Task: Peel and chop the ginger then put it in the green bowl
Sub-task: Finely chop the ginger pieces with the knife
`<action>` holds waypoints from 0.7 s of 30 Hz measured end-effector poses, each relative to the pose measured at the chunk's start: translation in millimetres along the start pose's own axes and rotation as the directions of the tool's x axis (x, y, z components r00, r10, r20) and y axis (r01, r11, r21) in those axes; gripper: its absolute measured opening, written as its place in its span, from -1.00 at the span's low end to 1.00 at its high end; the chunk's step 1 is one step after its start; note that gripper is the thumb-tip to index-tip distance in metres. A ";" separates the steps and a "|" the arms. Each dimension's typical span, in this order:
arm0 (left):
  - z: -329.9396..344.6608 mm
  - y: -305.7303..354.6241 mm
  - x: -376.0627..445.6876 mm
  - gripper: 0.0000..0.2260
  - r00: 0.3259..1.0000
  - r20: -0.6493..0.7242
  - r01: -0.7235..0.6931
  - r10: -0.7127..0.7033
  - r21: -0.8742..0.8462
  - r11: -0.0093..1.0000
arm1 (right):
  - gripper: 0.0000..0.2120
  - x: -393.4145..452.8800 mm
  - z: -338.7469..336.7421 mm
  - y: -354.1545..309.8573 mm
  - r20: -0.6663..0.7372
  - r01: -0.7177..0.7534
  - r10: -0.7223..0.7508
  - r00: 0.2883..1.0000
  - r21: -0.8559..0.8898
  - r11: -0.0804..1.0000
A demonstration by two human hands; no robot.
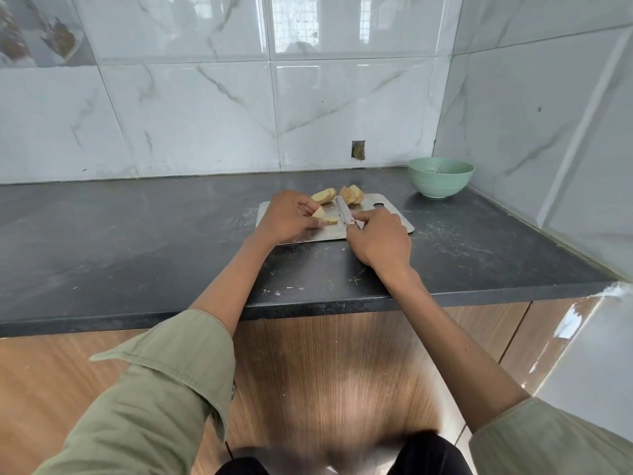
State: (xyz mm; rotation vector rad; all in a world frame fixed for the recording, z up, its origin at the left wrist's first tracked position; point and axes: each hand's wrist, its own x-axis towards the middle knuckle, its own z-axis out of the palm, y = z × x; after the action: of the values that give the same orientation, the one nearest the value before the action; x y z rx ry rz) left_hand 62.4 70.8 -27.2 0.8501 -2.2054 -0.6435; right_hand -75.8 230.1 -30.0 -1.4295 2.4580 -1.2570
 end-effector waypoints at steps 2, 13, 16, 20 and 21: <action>1.1 0.5 -0.8 -0.84 1.000 -0.018 0.006 -0.007 -0.045 0.999 | -0.57 0.5 0.3 0.3 -0.003 -0.001 0.001 1.000 0.008 1.000; 17.4 3.4 11.8 -0.81 0.995 -0.100 -0.005 0.002 -0.029 1.000 | -0.59 1.9 2.6 1.7 -0.005 0.005 -0.005 1.000 0.026 1.000; 18.6 3.1 13.8 -0.74 0.999 -0.050 0.005 -0.006 -0.027 1.000 | -0.60 2.0 2.0 2.1 -0.009 0.015 -0.015 1.000 0.013 1.000; 22.4 4.5 15.6 -0.76 0.998 -0.066 -0.013 0.017 0.068 0.998 | -0.60 1.8 1.2 2.0 -0.008 0.029 -0.029 1.000 0.009 1.000; 23.0 4.2 16.2 -0.77 0.997 -0.071 -0.015 0.022 0.090 0.996 | -0.60 1.9 1.0 2.0 -0.008 0.029 -0.029 1.000 0.006 1.000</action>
State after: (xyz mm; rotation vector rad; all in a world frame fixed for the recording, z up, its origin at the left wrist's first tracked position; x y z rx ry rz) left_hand 34.8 66.5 -32.7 0.8834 -2.1878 -0.5000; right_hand -77.9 228.6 -31.3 -1.4674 2.4452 -1.2767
